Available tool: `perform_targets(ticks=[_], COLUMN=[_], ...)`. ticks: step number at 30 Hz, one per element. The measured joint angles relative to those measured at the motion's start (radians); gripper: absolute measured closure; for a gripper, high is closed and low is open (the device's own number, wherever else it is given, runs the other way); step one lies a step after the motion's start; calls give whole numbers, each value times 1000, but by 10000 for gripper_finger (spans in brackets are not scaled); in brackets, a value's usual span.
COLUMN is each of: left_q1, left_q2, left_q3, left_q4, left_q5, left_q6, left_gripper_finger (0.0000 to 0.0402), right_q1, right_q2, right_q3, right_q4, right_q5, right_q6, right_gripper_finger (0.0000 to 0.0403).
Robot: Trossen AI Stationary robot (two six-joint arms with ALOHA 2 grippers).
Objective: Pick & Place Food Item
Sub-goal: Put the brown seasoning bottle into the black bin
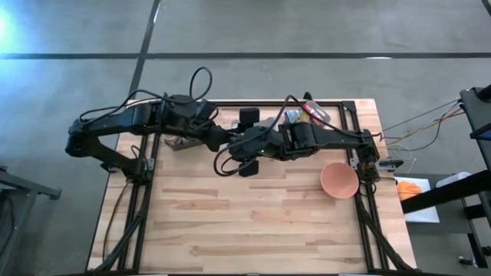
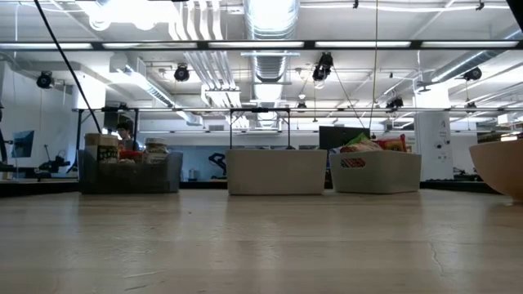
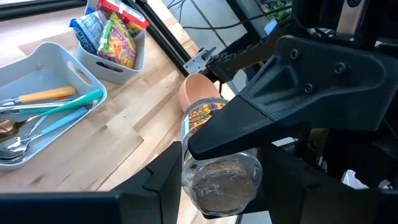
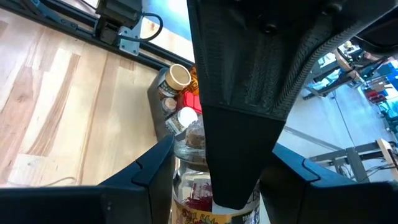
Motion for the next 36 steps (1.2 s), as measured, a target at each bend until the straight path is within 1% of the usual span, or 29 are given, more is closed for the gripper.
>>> perform_targets(ticks=[4,6,7,11,15,19,24,30,33,36], left_q1=[0,-1,-1,-3,-3,-2,6,33,47,84], left_q2=[0,0,2,7,4,4,-4,-30,-32,-36], left_q3=[0,0,4,2,2,2,3,12,26,46], left_q4=[0,5,23,30,30,17,-4,-54,-105,-241], left_q5=[4,15,21,36,38,35,34,31,26,8], left_q6=[4,9,10,19,18,34,91,101,115,129], left_gripper_finger=[237,237,237,237,237,237,237,237,237,237], right_q1=[0,0,0,-1,-5,-4,-5,-20,-29,-27], right_q2=[0,0,1,7,7,6,6,6,4,-3], right_q3=[0,0,5,2,0,0,0,0,0,4], right_q4=[0,8,39,38,28,23,9,-43,-42,-37], right_q5=[0,-11,-12,-24,-11,-9,-6,-4,-4,-4], right_q6=[4,4,8,8,26,26,29,83,100,97], right_gripper_finger=[223,198,180,115,81,74,73,72,72,71])
